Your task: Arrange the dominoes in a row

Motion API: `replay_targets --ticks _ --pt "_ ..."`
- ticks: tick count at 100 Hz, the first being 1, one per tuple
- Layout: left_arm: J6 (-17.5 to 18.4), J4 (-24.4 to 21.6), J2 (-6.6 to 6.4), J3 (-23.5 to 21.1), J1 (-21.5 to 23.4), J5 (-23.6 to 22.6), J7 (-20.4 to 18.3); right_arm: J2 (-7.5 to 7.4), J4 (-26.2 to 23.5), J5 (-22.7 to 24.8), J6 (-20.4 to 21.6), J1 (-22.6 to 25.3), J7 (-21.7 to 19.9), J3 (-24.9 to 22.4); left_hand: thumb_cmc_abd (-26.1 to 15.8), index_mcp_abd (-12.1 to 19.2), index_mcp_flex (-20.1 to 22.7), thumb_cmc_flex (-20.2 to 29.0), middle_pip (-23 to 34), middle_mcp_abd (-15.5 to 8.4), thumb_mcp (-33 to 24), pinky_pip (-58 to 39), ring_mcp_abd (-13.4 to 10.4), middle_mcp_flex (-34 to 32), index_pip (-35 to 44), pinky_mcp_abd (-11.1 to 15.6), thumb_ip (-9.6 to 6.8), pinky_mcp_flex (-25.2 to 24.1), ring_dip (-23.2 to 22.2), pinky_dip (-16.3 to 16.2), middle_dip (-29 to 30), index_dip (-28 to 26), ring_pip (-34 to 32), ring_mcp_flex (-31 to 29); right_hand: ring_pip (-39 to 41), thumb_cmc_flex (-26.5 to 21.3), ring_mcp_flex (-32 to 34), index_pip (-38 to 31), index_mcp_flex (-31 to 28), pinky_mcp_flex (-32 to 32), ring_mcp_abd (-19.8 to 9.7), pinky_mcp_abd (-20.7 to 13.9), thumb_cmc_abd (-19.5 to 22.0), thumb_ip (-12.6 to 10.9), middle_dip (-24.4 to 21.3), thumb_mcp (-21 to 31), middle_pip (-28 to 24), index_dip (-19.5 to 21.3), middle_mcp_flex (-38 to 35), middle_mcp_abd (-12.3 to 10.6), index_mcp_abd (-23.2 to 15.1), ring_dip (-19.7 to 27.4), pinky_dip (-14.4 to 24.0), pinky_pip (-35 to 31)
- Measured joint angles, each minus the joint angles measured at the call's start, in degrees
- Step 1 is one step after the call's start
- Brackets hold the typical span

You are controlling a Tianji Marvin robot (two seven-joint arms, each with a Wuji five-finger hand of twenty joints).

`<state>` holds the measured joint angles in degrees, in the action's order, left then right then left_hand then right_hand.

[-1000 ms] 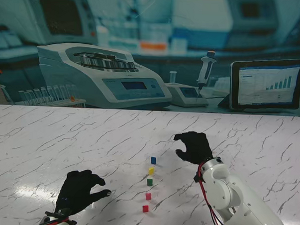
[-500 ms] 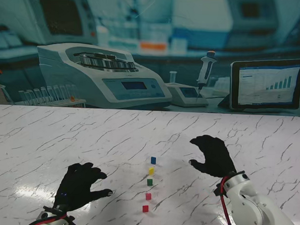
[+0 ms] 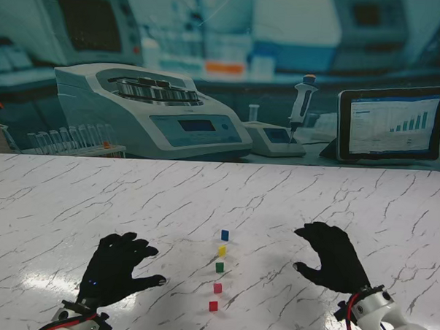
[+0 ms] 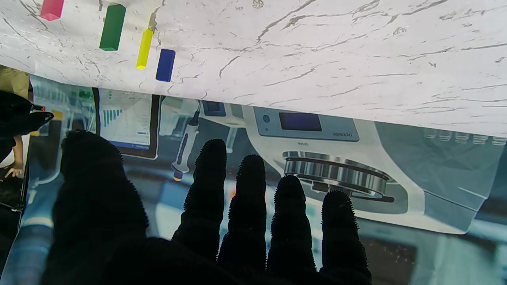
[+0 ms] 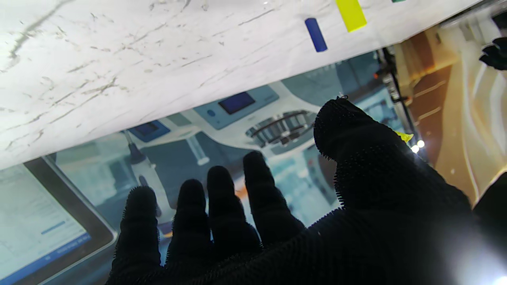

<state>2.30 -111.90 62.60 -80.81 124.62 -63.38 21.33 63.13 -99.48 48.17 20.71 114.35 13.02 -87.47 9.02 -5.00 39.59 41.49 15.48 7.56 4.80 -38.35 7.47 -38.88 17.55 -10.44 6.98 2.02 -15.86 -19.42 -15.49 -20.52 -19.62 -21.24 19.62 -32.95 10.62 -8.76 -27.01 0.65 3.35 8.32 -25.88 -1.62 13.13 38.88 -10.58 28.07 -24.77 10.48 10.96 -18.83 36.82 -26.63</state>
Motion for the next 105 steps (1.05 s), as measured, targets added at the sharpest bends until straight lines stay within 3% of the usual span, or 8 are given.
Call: replay_targets --ticks 105 --pt "-1.6 -0.1 0.08 1.5 0.7 0.5 1.7 -0.01 -0.4 -1.5 1.3 1.5 -2.1 -1.4 0.0 0.0 0.0 0.0 0.0 0.0 0.0 0.0 0.0 0.0 -0.4 0.5 0.00 0.0 0.3 0.0 0.0 0.0 0.0 0.0 -0.5 0.0 -1.4 0.0 0.0 -0.5 0.6 0.0 1.4 0.0 0.0 -1.1 0.7 0.0 0.7 1.1 0.6 0.0 2.3 2.0"
